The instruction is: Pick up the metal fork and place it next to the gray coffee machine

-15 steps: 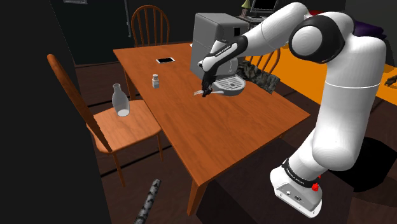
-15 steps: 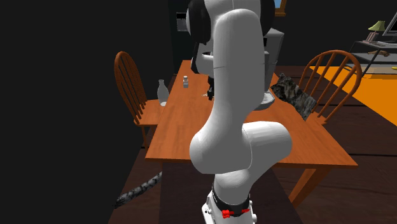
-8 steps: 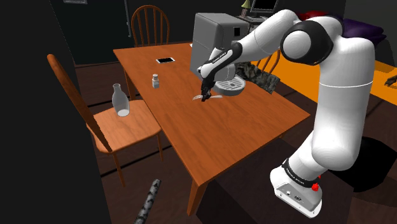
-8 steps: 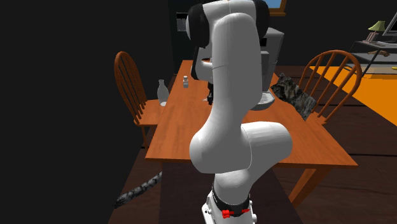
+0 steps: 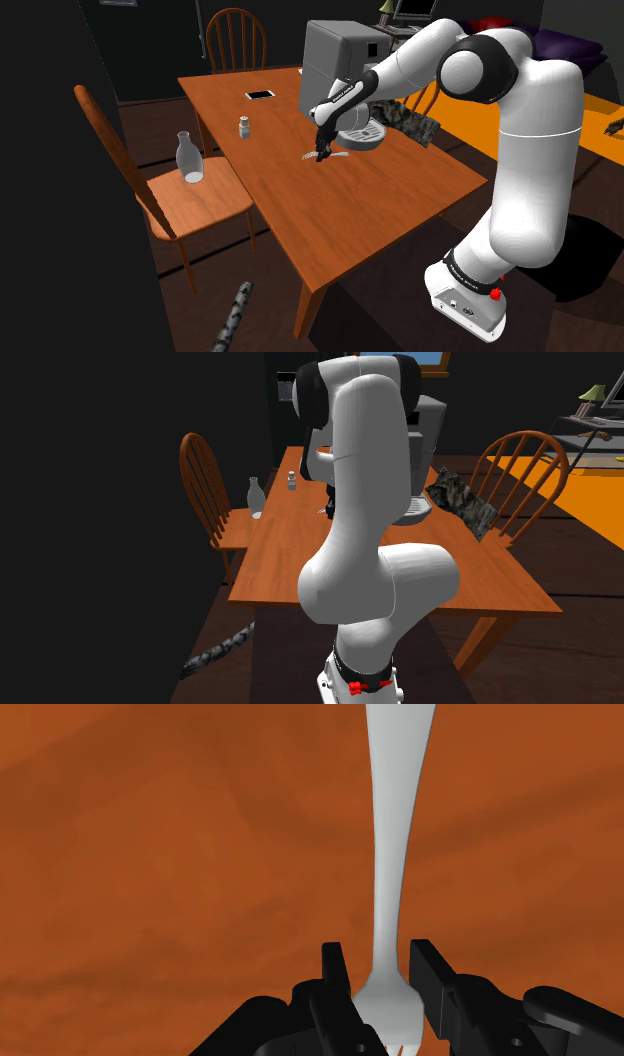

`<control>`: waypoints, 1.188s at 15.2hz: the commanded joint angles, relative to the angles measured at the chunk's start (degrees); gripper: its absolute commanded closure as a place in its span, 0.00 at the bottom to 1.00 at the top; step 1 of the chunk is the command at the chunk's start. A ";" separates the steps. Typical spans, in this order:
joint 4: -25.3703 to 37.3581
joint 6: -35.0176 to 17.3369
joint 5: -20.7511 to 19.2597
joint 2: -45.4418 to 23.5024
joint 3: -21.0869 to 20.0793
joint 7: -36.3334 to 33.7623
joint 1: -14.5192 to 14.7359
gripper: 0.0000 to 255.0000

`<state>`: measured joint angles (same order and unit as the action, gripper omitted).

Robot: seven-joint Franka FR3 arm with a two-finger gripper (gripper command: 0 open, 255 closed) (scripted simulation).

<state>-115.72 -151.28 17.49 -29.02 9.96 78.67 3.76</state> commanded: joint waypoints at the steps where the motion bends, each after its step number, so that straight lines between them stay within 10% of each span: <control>1: 0.01 0.00 0.00 0.00 0.00 0.00 0.00 1.00; 2: 0.01 0.00 0.00 0.00 0.00 0.00 0.00 0.00; 18: -1.73 4.66 -2.50 6.49 1.95 -1.71 1.20 0.00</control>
<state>-117.45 -146.63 15.00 -22.54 11.91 76.97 4.96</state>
